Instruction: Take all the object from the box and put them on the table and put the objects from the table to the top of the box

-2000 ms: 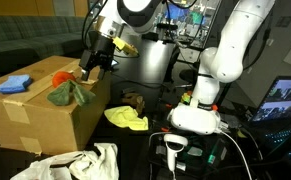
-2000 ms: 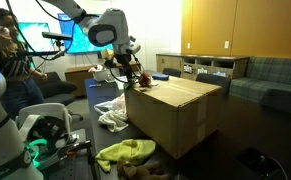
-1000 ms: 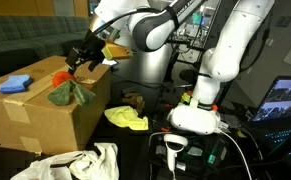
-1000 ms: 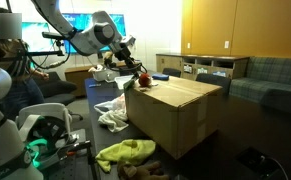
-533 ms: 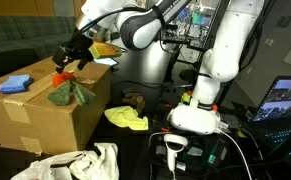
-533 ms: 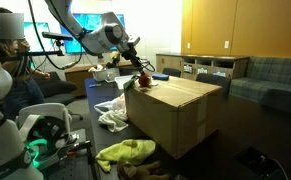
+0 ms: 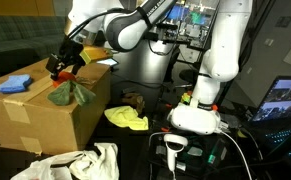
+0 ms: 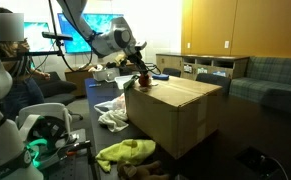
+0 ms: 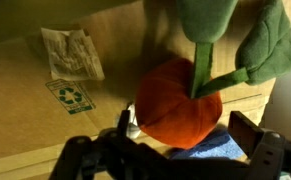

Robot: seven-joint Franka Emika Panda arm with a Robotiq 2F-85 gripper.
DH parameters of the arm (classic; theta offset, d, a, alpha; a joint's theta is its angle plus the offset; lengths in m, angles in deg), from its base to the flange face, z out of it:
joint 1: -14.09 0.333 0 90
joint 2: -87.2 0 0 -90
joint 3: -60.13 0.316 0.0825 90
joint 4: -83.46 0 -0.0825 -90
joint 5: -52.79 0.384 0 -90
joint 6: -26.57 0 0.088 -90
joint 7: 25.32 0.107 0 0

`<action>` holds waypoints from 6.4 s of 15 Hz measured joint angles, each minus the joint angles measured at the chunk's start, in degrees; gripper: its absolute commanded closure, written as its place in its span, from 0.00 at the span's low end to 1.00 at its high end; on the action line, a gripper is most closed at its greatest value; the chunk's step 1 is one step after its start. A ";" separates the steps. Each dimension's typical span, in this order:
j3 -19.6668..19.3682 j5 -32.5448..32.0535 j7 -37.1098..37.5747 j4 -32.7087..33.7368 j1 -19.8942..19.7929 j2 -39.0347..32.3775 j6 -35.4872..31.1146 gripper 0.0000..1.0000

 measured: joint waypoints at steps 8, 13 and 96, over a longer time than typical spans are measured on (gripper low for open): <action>-6.78 6.43 -7.85 3.29 6.12 -2.72 4.40 0.38; -10.08 7.55 -9.25 3.92 9.10 -2.72 4.98 0.76; -7.08 13.65 7.64 7.00 1.40 13.68 27.27 0.00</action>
